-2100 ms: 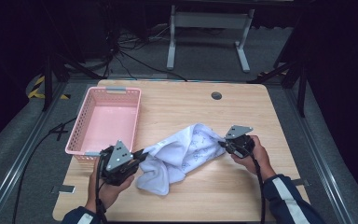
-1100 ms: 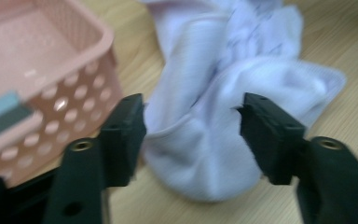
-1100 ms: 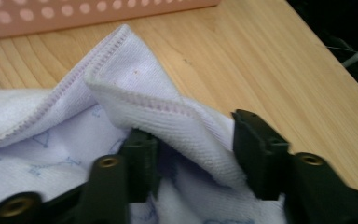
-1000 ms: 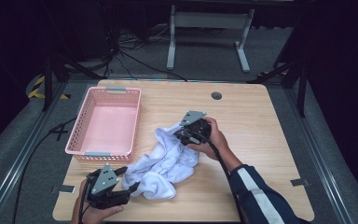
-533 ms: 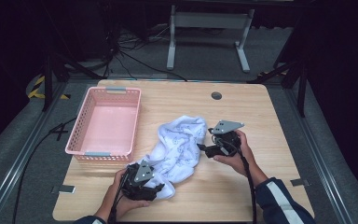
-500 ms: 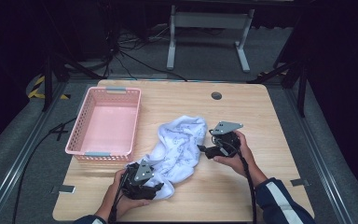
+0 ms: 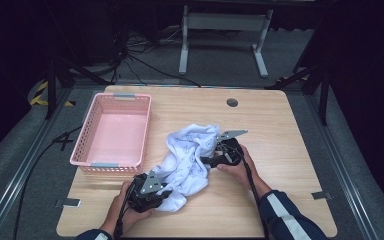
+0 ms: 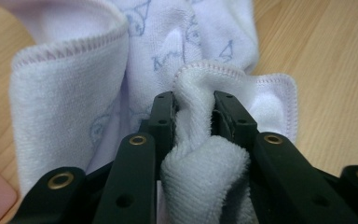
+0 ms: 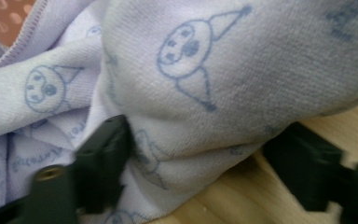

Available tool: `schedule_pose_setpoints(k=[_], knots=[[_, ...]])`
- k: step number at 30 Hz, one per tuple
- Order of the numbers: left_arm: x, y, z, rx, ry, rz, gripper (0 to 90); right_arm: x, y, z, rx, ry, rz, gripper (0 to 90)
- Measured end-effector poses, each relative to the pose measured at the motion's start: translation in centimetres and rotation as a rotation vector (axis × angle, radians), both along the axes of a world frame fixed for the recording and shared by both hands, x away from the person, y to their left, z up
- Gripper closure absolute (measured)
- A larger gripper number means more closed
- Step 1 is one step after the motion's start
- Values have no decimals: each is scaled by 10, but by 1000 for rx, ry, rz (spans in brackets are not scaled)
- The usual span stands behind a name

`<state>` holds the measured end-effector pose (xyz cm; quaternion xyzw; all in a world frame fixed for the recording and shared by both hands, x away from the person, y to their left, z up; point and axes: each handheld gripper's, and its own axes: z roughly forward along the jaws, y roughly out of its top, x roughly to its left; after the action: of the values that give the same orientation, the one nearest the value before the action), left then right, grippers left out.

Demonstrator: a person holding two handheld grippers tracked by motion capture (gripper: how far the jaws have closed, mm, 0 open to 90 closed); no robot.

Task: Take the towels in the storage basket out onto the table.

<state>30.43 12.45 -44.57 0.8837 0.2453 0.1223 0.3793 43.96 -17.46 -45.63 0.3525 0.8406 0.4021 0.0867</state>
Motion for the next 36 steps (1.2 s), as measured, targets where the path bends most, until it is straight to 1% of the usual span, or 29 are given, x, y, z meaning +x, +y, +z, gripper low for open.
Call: schedule_pose_setpoints(k=[1, 2, 3, 4, 5, 6, 7, 8, 9, 10, 11, 13, 14, 15, 16, 17, 18, 19, 20, 21, 23, 24, 27, 29, 31, 33, 34, 35, 36], knots=[[-4, 4, 4, -17, -34, 2, 707, 0, 2, 1, -10, -19, 13, 435], [-6, 6, 6, -31, -36, 18, 708, -1, 4, 2, -30, -41, 18, 512], [-6, 6, 6, -31, -36, 18, 709, -1, 5, 4, -29, -55, 22, 608], [-8, 10, 9, -34, -55, 24, 709, -1, 5, 4, -29, -55, 22, 608], [-9, 13, 12, -40, -65, 39, 715, 0, 4, 12, -47, -72, 18, 711], [-10, 17, 14, -54, -69, 49, 715, 0, 4, 12, -47, -72, 18, 711], [-11, 24, 17, -75, -81, 75, 717, 0, 0, 22, -51, -100, 10, 737], [-12, 27, 20, -78, -82, 85, 716, 0, -2, 26, -67, -114, -4, 741], [-12, 29, 21, -91, -81, 90, 716, 0, -5, 32, -64, -132, -22, 745], [-12, 30, 23, -92, -86, 92, 717, 0, -9, 38, -45, -138, -32, 746], [-13, 30, 24, -105, -90, 104, 717, -1, -13, 44, -48, -141, -46, 747], [-12, 28, 26, -120, -89, 88, 718, -5, -21, 57, -46, -175, -62, 749], [-12, 28, 26, -120, -89, 88, 719, -9, -25, 65, -64, -209, -63, 749], [-12, 26, 27, -108, -99, 86, 719, -9, -25, 65, -64, -209, -63, 749], [-13, 25, 27, -115, -98, 78, 720, -12, -27, 73, -64, -228, -64, 749], [-13, 22, 28, -119, -100, 68, 717, -18, -30, 88, -86, -265, -66, 750], [-14, 21, 29, -111, -98, 69, 716, -20, -30, 93, -90, -279, -69, 749], [-14, 20, 28, -118, -95, 68, 714, -22, -27, 101, -110, -291, -63, 749], [-14, 20, 28, -118, -95, 68, 712, -22, -27, 101, -110, -291, -63, 749], [-13, 19, 27, -114, -90, 60, 708, -27, -14, 109, -198, -325, -42, 749], [-13, 15, 22, -84, -75, 55, 706, -29, 1, 110, -242, -321, 1, 749], [-13, 15, 22, -84, -75, 55, 705, -29, 1, 110, -242, -321, 1, 749], [-14, 15, 20, -79, -68, 47, 705, -32, 35, 99, -288, -283, 115, 747], [-14, 16, 20, -76, -76, 38, 705, -35, 52, 89, -289, -263, 168, 746], [-16, 17, 19, -78, -66, 39, 705, -41, 67, 80, -311, -252, 218, 744], [-17, 18, 19, -73, -64, 25, 705, -49, 81, 70, -312, -229, 283, 743], [-19, 19, 18, -73, -53, 22, 705, -52, 85, 67, -323, -227, 302, 740], [-19, 19, 18, -72, -58, 18, 705, -55, 90, 62, -328, -226, 334, 738], [-22, 21, 19, -62, -52, 17, 705, -57, 92, 58, -321, -212, 354, 736]])
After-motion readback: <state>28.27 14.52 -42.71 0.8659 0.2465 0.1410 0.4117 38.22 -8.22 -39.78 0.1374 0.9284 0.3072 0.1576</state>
